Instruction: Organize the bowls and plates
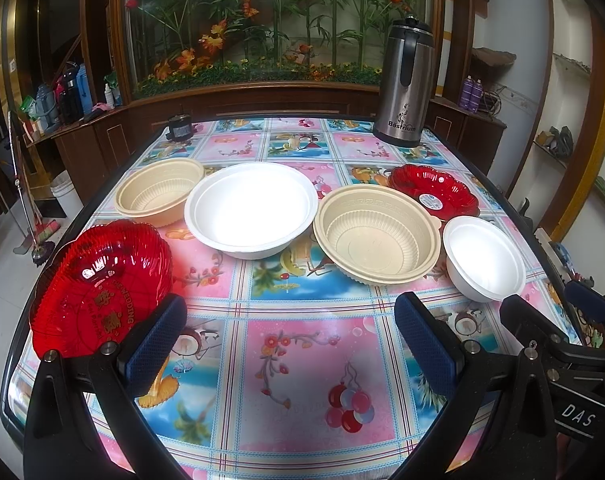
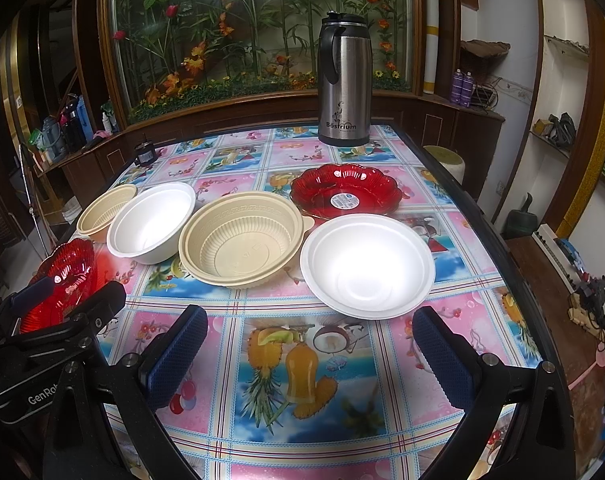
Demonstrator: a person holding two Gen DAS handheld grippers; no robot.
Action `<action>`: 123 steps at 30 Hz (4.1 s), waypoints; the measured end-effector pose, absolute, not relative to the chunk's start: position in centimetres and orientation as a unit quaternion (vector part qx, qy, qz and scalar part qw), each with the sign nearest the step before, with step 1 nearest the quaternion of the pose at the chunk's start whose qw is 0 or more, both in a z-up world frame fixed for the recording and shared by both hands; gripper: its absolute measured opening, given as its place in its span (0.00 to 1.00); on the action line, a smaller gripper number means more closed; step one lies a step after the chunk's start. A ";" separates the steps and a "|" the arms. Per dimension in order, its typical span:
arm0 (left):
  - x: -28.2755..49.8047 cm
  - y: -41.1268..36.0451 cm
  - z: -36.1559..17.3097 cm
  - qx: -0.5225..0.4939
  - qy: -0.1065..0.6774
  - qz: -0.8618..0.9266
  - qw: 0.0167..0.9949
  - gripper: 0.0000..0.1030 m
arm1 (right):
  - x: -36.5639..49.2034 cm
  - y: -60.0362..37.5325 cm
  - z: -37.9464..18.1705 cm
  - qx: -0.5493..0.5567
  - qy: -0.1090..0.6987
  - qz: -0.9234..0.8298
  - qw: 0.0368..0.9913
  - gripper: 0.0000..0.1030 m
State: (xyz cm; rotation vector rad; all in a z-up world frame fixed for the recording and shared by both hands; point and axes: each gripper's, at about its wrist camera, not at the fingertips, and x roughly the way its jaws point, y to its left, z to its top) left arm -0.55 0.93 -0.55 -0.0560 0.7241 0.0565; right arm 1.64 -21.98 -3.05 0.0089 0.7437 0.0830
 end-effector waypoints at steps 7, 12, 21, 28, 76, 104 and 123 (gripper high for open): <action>-0.7 1.1 -0.6 -0.020 0.354 0.025 0.935 1.00 | 1.7 -21.9 -3.0 0.003 0.362 0.042 0.931 1.00; -0.4 0.4 -0.1 -0.005 0.351 0.018 0.936 1.00 | 2.0 -22.4 -2.2 0.009 0.356 0.050 0.933 1.00; 4.2 -1.6 2.6 0.014 0.355 -0.011 0.935 1.00 | 5.7 -26.1 0.3 0.062 0.372 0.084 0.922 1.00; 13.3 -5.0 5.1 0.004 0.406 -0.099 0.909 1.00 | 14.4 -31.2 1.5 0.128 0.425 0.107 0.890 0.99; 26.4 -8.8 -2.0 -0.042 0.536 -0.118 0.835 0.14 | 28.3 -34.4 -7.1 0.197 0.537 0.085 0.816 0.09; 0.0 23.7 -1.1 -0.181 0.423 0.169 0.872 0.14 | 8.7 2.8 -3.3 0.020 0.505 0.334 0.795 0.09; -0.4 25.8 -6.5 -0.165 0.465 0.198 0.847 0.16 | 8.9 7.5 -10.1 -0.046 0.549 0.308 0.775 0.14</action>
